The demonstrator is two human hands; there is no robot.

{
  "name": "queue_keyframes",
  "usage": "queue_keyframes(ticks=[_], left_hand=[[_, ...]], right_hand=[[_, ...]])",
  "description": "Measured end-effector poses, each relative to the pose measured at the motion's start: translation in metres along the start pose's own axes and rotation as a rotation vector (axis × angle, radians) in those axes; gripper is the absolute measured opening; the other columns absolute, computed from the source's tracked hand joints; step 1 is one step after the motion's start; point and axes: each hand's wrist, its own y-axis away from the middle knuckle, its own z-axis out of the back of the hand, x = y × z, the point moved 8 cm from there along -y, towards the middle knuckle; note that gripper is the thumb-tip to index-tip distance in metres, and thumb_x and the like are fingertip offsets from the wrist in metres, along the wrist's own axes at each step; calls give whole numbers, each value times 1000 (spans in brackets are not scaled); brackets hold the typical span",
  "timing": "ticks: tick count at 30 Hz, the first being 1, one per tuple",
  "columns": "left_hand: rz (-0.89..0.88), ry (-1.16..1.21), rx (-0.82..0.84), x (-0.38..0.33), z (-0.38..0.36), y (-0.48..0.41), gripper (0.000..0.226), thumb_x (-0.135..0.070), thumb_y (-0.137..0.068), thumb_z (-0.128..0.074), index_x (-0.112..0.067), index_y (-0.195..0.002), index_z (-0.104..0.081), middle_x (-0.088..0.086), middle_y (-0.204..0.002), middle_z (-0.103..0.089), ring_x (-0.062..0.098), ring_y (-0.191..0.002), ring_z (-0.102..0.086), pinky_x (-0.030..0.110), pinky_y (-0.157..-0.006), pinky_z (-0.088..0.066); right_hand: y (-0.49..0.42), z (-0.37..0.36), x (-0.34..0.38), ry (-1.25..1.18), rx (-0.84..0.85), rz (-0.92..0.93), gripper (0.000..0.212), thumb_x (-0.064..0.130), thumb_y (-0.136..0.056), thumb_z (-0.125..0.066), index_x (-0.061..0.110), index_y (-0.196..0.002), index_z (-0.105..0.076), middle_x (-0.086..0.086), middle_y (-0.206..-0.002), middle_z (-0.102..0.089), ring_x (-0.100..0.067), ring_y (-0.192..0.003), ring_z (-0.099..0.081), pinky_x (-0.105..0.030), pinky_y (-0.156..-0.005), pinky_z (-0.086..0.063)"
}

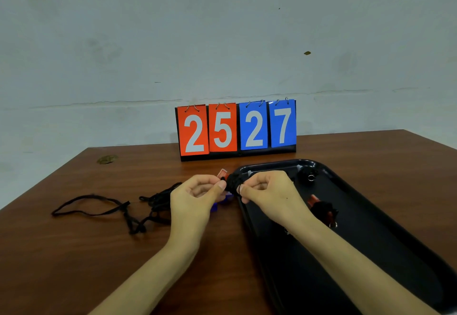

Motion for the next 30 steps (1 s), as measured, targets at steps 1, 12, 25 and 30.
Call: queue_keyframes(ticks=[1, 12, 25, 30], left_hand=[[-21, -34, -5, -1, 1, 0, 12, -6, -79, -70, -18, -81, -69, -1, -73, -72, 10, -71, -70, 15, -65, -53], [-158, -125, 54, -11, -8, 8, 22, -3, -75, -73, -20, -89, -67, -5, -82, -70, 2, -81, -66, 9, -70, -49], [-452, -459, 58, -29, -11, 10, 27, -6, -80, -68, -25, -99, -65, -24, -91, -61, -14, -93, -57, 0, -78, -41], [-661, -690, 123, -32, -17, 7, 22, -6, -80, -70, -10, -101, -68, -7, -94, -65, 0, -95, -55, 6, -85, -43]], right_hand=[[1, 0, 1, 17, -6, 4, 9, 21, -85, -65, 19, -77, -68, 9, -63, -66, -1, -66, -60, -12, -64, -43], [3, 3, 4, -45, -23, -21, 17, 21, -86, -64, 20, -68, -65, 9, -64, -66, 1, -69, -60, -11, -64, -39], [5, -5, -5, -212, 110, -178, 23, 21, -88, -61, 14, -68, -68, 7, -67, -64, -2, -66, -52, -16, -62, -36], [6, -8, -5, -151, 164, -176, 24, 21, -89, -59, 14, -69, -69, 7, -70, -64, -3, -68, -52, -15, -60, -37]])
